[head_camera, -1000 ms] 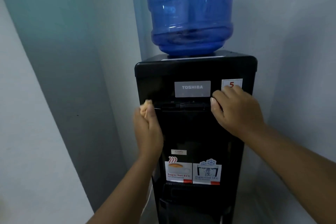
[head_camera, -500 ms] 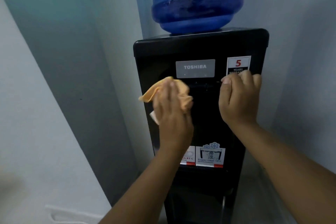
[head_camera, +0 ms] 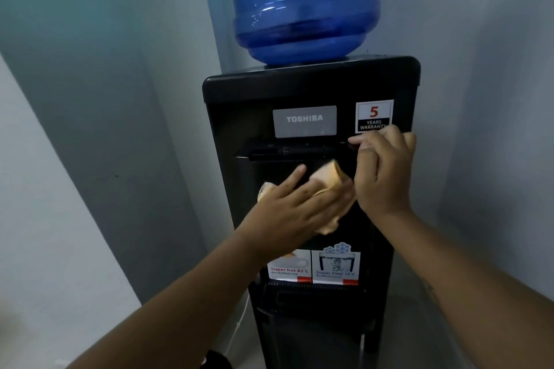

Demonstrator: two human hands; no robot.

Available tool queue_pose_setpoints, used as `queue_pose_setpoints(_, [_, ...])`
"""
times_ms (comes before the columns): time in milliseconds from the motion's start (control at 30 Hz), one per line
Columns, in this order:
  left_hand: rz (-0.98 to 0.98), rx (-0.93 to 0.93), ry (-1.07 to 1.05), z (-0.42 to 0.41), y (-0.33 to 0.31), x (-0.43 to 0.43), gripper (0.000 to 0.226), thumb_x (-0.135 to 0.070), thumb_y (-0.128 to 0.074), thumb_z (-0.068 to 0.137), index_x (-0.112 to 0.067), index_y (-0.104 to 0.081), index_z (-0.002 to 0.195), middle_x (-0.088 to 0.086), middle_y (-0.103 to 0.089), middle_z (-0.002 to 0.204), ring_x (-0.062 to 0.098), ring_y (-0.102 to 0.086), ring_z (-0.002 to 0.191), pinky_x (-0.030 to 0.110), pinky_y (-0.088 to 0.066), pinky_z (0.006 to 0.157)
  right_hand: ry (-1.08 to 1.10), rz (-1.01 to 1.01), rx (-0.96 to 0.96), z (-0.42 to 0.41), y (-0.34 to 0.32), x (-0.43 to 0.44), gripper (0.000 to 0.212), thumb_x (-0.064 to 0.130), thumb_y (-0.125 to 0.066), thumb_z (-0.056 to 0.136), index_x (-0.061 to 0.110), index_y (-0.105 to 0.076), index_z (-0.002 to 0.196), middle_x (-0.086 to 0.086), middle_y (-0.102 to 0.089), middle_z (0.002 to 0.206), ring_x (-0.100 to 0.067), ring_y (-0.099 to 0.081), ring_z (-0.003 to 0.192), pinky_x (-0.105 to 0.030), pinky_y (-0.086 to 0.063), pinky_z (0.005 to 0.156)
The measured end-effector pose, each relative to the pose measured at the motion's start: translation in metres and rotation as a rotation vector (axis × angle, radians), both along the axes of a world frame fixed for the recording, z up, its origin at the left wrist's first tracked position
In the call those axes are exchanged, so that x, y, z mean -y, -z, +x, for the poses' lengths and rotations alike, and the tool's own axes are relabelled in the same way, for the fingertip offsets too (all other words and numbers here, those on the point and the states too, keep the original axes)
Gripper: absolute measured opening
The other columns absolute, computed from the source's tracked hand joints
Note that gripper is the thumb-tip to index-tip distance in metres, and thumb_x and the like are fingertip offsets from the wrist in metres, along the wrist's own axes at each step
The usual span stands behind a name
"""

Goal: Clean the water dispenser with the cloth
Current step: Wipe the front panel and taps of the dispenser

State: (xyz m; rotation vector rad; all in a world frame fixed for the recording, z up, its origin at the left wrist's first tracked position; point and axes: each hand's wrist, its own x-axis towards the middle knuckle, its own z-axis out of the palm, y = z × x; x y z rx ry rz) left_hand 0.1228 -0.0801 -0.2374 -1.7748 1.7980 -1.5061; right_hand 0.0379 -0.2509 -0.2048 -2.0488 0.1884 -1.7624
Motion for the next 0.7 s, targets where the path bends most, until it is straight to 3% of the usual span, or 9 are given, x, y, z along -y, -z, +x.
queue_pose_setpoints(67, [0.030, 0.031, -0.069, 0.009, 0.001, -0.023, 0.060, -0.024, -0.046, 0.100, -0.016, -0.024, 0.155, 0.007, -0.036, 0.157, 0.030, -0.040, 0.140, 0.051, -0.016, 0.121, -0.020, -0.012, -0.009, -0.004, 0.002, 0.000, 0.040, 0.020, -0.034, 0.091, 0.005, -0.072, 0.091, -0.006, -0.055, 0.085, -0.018, -0.039, 0.091, -0.024, -0.029, 0.073])
queue_pose_setpoints(167, [0.012, -0.126, -0.141, 0.006, 0.002, -0.045, 0.074, -0.017, -0.062, 0.090, -0.010, -0.024, 0.154, 0.012, -0.024, 0.162, 0.034, -0.022, 0.149, 0.050, -0.019, 0.121, -0.025, 0.011, -0.073, -0.010, 0.002, -0.005, 0.039, 0.022, -0.035, 0.090, 0.006, -0.071, 0.097, -0.004, -0.056, 0.092, -0.013, -0.037, 0.096, -0.022, -0.032, 0.076])
queue_pose_setpoints(233, [-0.047, -0.290, -0.042, -0.013, 0.002, -0.048, 0.053, -0.016, -0.061, 0.090, -0.007, -0.046, 0.141, 0.014, -0.042, 0.153, 0.032, -0.031, 0.145, 0.046, -0.034, 0.116, -0.028, 0.042, -0.154, -0.015, 0.002, -0.007, 0.041, 0.025, -0.036, 0.092, 0.008, -0.070, 0.106, -0.003, -0.057, 0.100, -0.013, -0.038, 0.102, -0.022, -0.036, 0.081])
queue_pose_setpoints(300, [-0.214, -0.459, 0.015, -0.035, -0.005, -0.051, 0.035, -0.026, -0.056, 0.090, -0.010, -0.067, 0.118, 0.009, -0.062, 0.131, 0.028, -0.047, 0.127, 0.042, -0.046, 0.103, -0.064, 0.047, -0.258, -0.028, 0.000, -0.009, 0.041, 0.030, -0.038, 0.095, 0.012, -0.065, 0.121, -0.001, -0.057, 0.116, -0.015, -0.040, 0.114, -0.028, -0.041, 0.091])
queue_pose_setpoints(367, [-0.326, -0.709, -0.105, -0.057, -0.013, -0.061, 0.030, -0.039, -0.058, 0.088, -0.016, -0.072, 0.101, 0.003, -0.063, 0.116, 0.027, -0.049, 0.110, 0.044, -0.048, 0.090, -0.090, 0.024, -0.391, -0.050, -0.001, -0.015, 0.041, 0.030, -0.044, 0.099, 0.016, -0.055, 0.136, 0.002, -0.052, 0.136, -0.016, -0.036, 0.129, -0.032, -0.035, 0.106])
queue_pose_setpoints(433, [-0.393, -1.107, -0.298, -0.069, -0.013, -0.066, 0.032, -0.051, -0.061, 0.084, -0.022, -0.070, 0.095, -0.001, -0.058, 0.111, 0.026, -0.049, 0.106, 0.046, -0.043, 0.090, -0.056, -0.019, -0.455, -0.068, 0.001, -0.020, 0.046, 0.034, -0.049, 0.098, 0.020, -0.049, 0.142, 0.004, -0.046, 0.146, -0.016, -0.031, 0.136, -0.032, -0.028, 0.110])
queue_pose_setpoints(533, [-0.642, -1.813, -0.182, -0.105, -0.014, -0.082, 0.026, -0.048, -0.063, 0.087, -0.024, -0.070, 0.095, -0.002, -0.068, 0.102, 0.021, -0.063, 0.097, 0.044, -0.054, 0.086, -0.069, -0.026, -0.507, -0.109, 0.013, -0.055, 0.061, 0.060, -0.049, 0.090, 0.027, -0.049, 0.140, 0.006, -0.046, 0.143, -0.016, -0.035, 0.131, -0.031, -0.036, 0.104])
queue_pose_setpoints(600, [-0.759, -1.967, -0.151, -0.125, -0.009, -0.089, 0.018, -0.044, -0.069, 0.089, -0.026, -0.065, 0.095, -0.003, -0.069, 0.096, 0.016, -0.066, 0.089, 0.032, -0.055, 0.070, -0.425, 0.224, -0.689, -0.130, 0.027, -0.085, 0.080, 0.076, -0.055, 0.076, 0.040, -0.037, 0.145, 0.007, -0.039, 0.147, -0.011, -0.036, 0.131, -0.029, -0.041, 0.101])
queue_pose_setpoints(700, [-0.830, -2.264, -0.106, -0.143, 0.013, -0.097, 0.037, -0.044, -0.076, 0.082, -0.019, -0.055, 0.098, 0.012, -0.068, 0.100, 0.024, -0.067, 0.083, 0.041, -0.056, 0.067, -0.789, 0.634, -0.877, -0.150, 0.053, -0.133, 0.097, 0.070, -0.068, 0.066, 0.059, -0.013, 0.145, 0.012, -0.037, 0.150, -0.008, -0.049, 0.127, -0.027, -0.048, 0.096])
